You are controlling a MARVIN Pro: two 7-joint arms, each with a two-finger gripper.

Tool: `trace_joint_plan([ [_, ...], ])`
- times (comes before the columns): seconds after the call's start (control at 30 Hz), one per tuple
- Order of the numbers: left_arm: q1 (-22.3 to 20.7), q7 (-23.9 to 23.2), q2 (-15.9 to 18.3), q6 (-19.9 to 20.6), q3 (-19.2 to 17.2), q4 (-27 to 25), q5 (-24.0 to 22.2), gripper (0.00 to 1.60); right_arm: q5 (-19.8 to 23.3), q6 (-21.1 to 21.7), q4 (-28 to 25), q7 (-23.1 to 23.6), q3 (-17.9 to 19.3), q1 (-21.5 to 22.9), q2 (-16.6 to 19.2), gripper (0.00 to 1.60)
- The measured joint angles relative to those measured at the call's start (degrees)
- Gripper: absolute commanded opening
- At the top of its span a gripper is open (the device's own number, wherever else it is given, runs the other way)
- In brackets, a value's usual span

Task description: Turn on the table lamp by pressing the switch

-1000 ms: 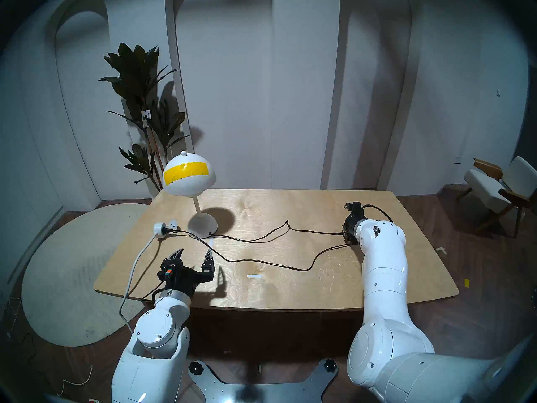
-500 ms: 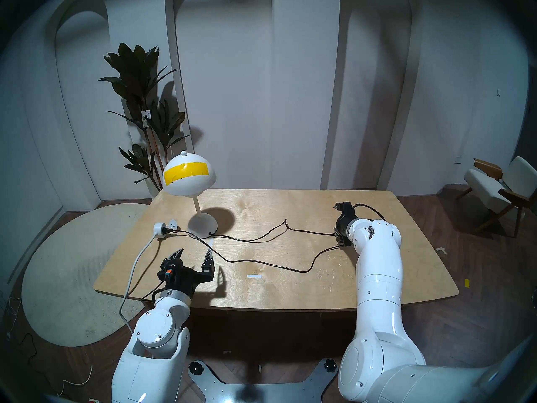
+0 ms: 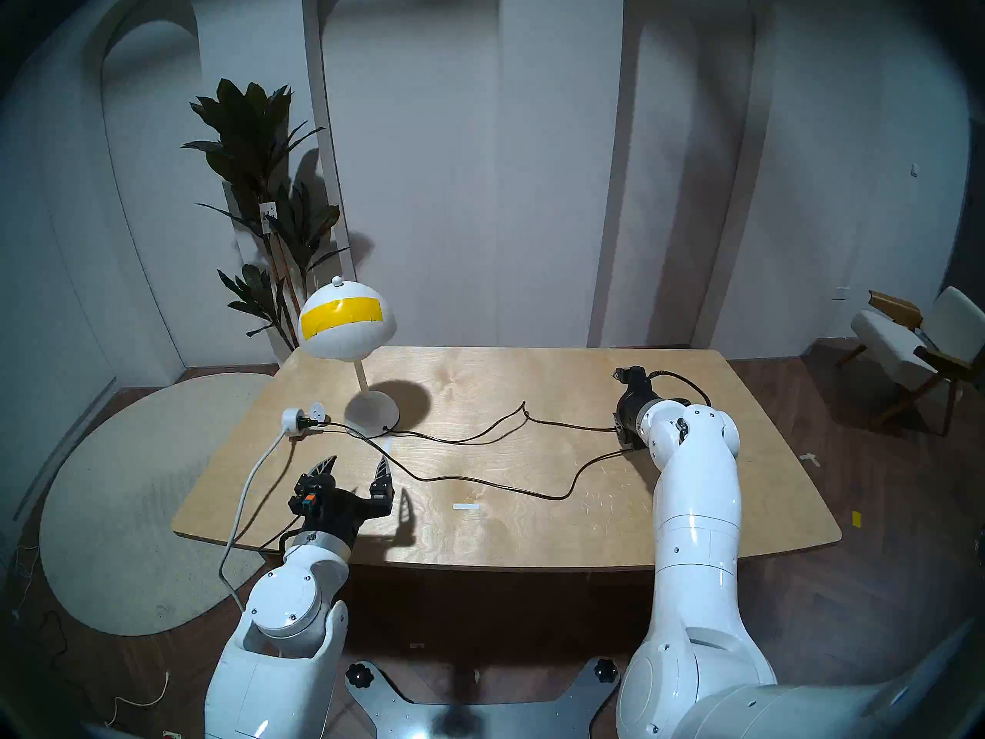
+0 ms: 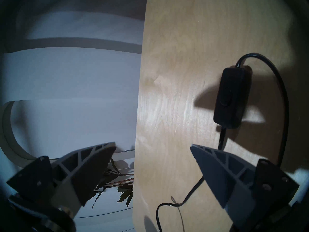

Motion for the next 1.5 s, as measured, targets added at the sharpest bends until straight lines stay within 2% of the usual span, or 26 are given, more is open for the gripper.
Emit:
trace_joint_plan([
  [0.3, 0.0, 0.0, 0.0, 0.0, 0.0, 0.0, 0.0, 1.6, -1.3, -0.7, -2.4, 0.7, 0.1, -1.1, 0.5, 1.6],
  [0.6, 0.0, 0.0, 0.0, 0.0, 0.0, 0.0, 0.0, 1.6, -2.0, -1.2, -2.7, 1.3, 1.0, -1.1, 1.4, 1.6],
  [1.2, 0.0, 0.0, 0.0, 0.0, 0.0, 0.0, 0.0, 1.6, -2.5, -1.9, 2.0, 3.4, 0.5, 0.5, 2.6, 1.6],
  [1.5, 0.0, 0.0, 0.0, 0.0, 0.0, 0.0, 0.0, 1.6, -2.5, -2.4, 2.6, 3.6, 0.2, 1.0, 2.9, 1.6],
])
